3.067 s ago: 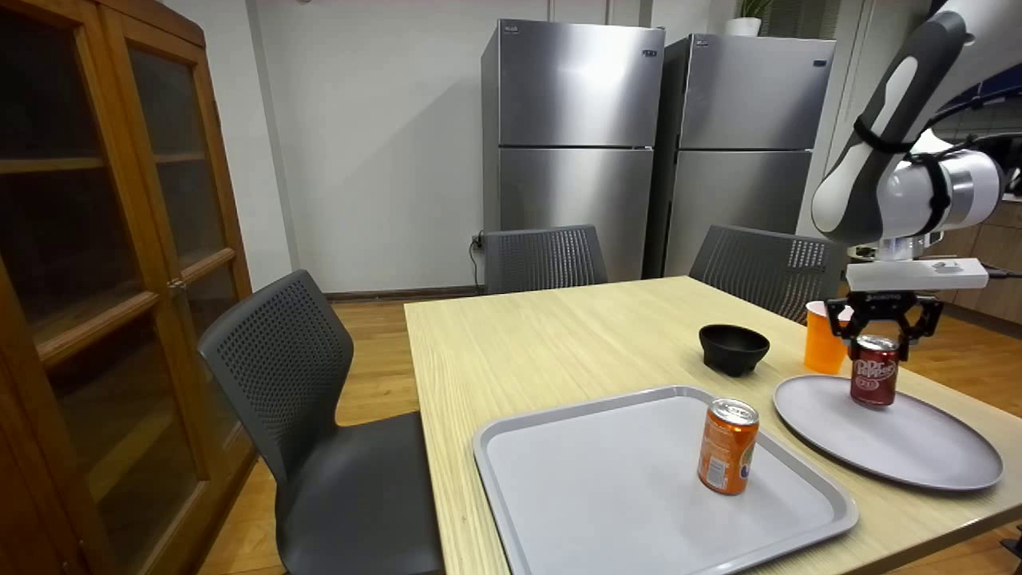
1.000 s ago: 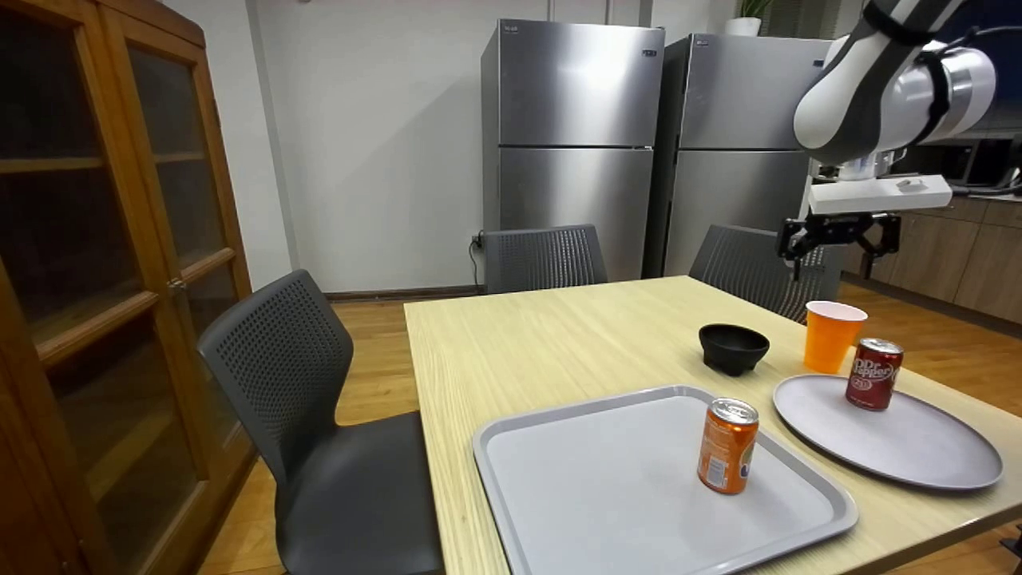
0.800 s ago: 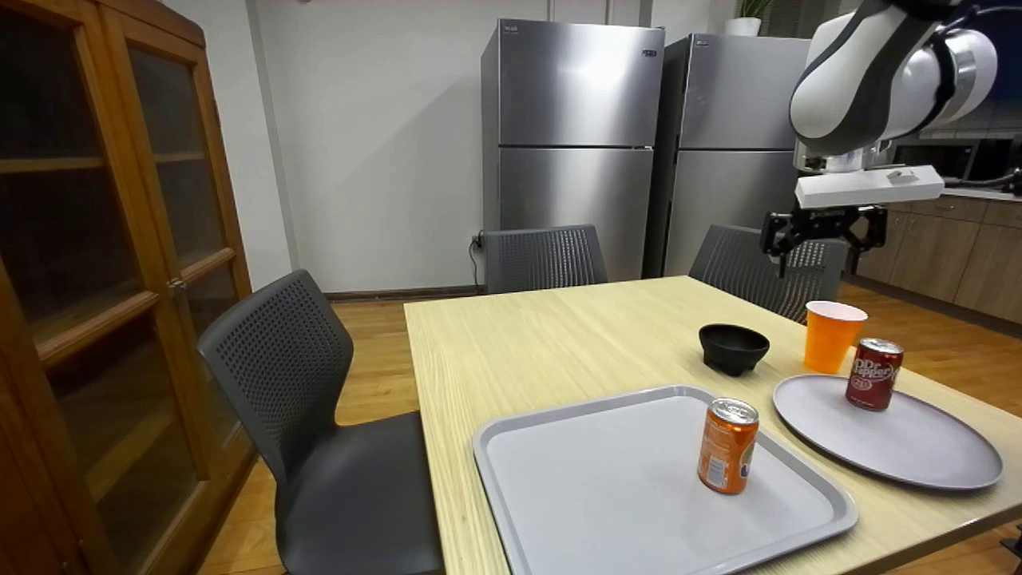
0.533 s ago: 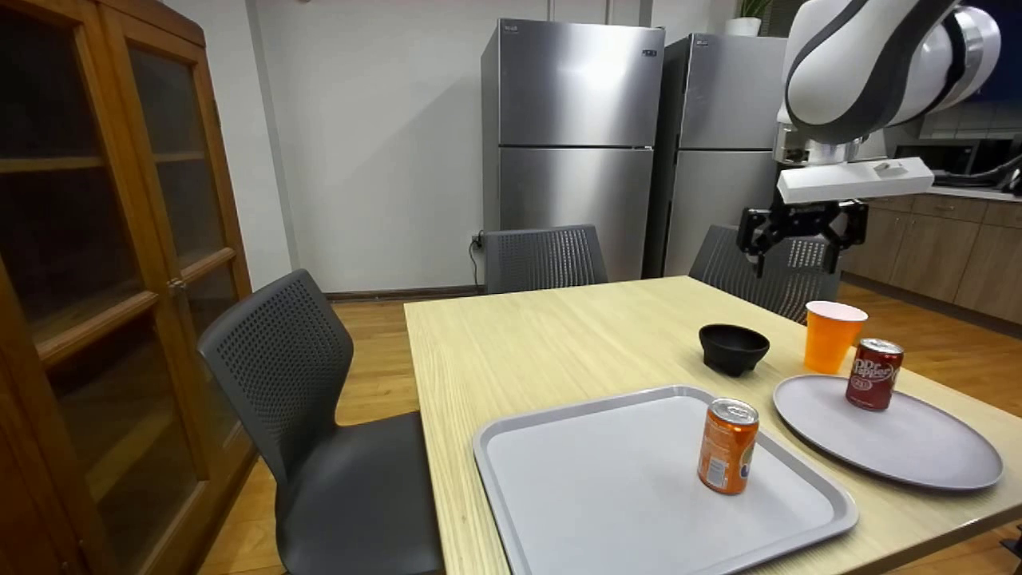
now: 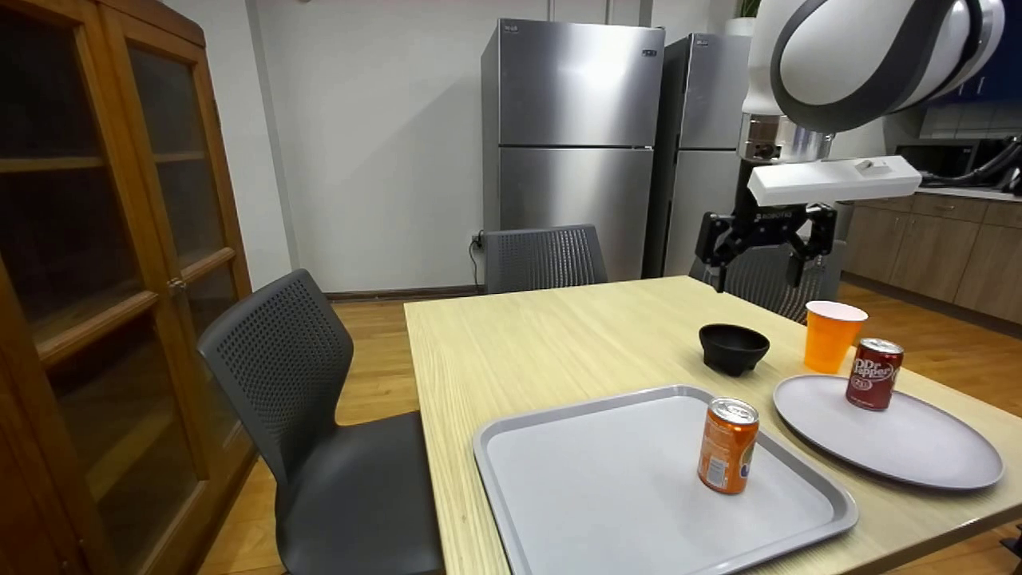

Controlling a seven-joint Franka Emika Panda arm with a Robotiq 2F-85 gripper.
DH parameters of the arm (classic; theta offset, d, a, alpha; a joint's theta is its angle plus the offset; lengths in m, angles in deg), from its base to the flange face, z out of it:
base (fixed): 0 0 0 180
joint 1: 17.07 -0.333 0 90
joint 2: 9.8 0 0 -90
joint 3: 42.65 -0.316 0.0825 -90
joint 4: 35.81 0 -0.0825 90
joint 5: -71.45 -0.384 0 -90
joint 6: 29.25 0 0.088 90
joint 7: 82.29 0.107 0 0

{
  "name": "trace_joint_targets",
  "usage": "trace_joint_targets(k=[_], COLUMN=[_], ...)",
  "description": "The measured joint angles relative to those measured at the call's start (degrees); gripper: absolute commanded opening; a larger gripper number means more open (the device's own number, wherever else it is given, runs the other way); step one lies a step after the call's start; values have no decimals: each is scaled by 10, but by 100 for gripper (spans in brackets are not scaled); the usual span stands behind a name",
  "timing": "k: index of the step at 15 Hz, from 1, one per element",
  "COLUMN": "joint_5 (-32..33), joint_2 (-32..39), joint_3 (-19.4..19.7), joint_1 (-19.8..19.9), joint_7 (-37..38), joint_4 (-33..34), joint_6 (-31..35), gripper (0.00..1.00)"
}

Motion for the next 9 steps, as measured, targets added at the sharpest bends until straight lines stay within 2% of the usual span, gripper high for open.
trace_joint_targets(k=[4,9], joint_5=[-19,-36], joint_2=[-13,-11], joint_3=[-31,-43], joint_1=[0,0], joint_7=[0,0], joint_4=[-40,-81], joint_6=[2,11], gripper=[100,100])
